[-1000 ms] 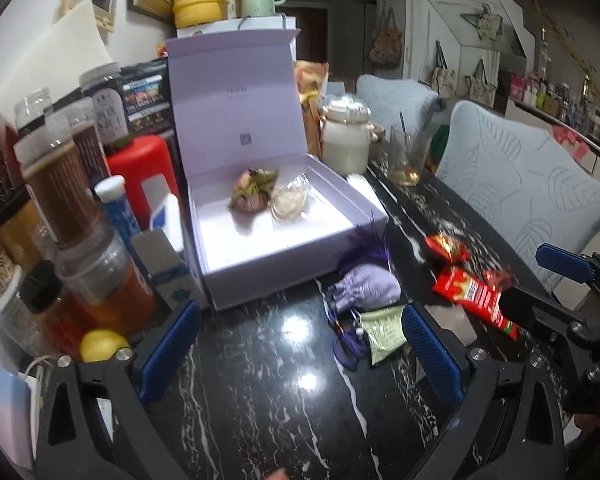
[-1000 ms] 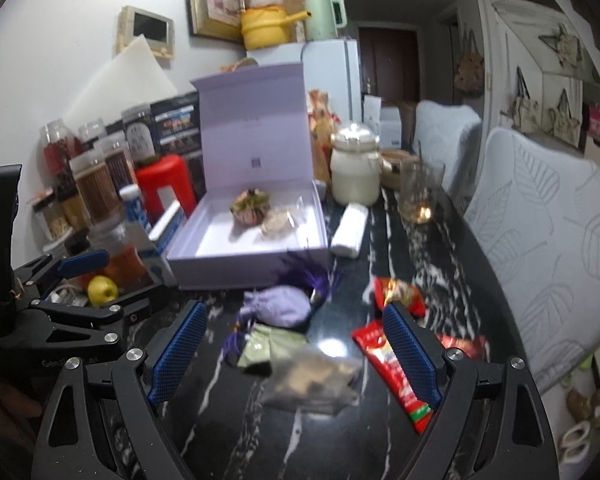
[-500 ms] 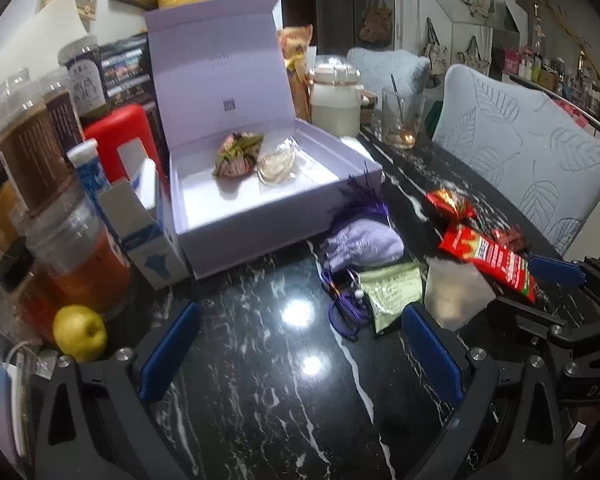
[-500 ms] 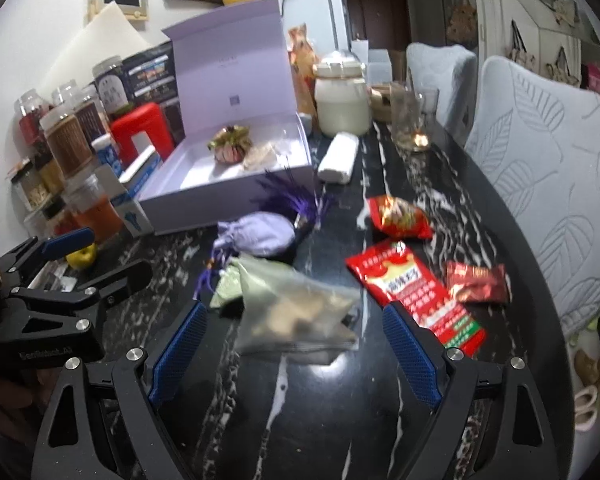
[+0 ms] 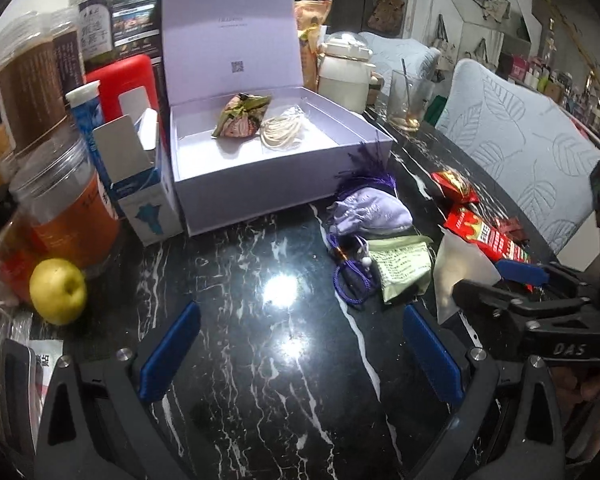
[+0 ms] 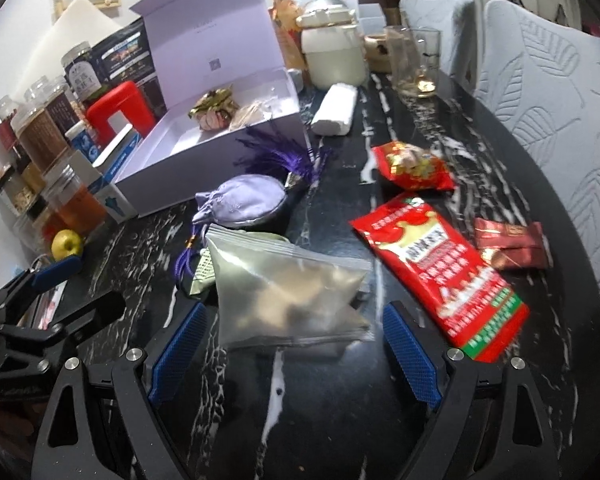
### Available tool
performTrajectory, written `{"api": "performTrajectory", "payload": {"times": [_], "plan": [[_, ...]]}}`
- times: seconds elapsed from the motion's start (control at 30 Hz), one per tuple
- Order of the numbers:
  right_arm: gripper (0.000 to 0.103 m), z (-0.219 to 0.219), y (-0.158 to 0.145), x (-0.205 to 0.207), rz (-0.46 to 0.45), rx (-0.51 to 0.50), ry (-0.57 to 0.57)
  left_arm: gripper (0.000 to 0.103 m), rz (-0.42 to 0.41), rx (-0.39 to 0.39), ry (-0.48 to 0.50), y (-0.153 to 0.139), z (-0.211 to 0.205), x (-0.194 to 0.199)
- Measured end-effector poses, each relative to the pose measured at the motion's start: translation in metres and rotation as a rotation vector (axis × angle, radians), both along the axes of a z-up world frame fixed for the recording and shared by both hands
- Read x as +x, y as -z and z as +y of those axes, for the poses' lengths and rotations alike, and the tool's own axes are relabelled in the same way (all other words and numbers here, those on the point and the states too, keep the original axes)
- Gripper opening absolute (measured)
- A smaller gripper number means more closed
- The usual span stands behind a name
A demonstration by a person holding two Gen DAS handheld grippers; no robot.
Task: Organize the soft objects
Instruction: 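Move the right tool to the clear zip bag of beige food and grasp it, then lift the zip bag with the right tool while the left tool grasps the lavender drawstring pouch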
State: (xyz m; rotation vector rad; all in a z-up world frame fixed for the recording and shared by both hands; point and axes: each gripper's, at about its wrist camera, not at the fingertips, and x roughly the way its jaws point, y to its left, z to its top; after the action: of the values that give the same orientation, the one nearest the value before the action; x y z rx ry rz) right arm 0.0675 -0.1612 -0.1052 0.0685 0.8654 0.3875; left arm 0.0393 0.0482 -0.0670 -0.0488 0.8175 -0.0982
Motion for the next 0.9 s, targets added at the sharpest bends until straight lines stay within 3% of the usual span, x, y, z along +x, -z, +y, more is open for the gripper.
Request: {"api": "performTrajectory", "payload": {"times": [0.33, 0.37, 0.43, 0.5, 0.9], "plan": [[0.095, 0.012, 0.012, 0.022, 0.025, -0.015, -0.017, 0.102, 0.019, -0.025, -0.023, 0.001, 0.012, 0.007], [0.093, 0.012, 0.013, 0.023, 0.026, -0.013, -0.021, 0.102, 0.022, -0.027, -0.022, 0.002, 0.011, 0.008], [0.074, 0.012, 0.012, 0.021, 0.007, -0.012, -0.032, 0.102, 0.032, -0.041, -0.018, 0.002, 0.011, 0.010], [0.067, 0.010, 0.012, 0.019, 0.004, 0.006, -0.047, 0.102, 0.042, -0.060, -0.018, 0.002, 0.011, 0.012], [0.064, -0.030, -0.006, -0.014, -0.078, 0.099, -0.028, 0.102, 0.027, -0.026, 0.038, -0.007, -0.028, 0.030]]}}
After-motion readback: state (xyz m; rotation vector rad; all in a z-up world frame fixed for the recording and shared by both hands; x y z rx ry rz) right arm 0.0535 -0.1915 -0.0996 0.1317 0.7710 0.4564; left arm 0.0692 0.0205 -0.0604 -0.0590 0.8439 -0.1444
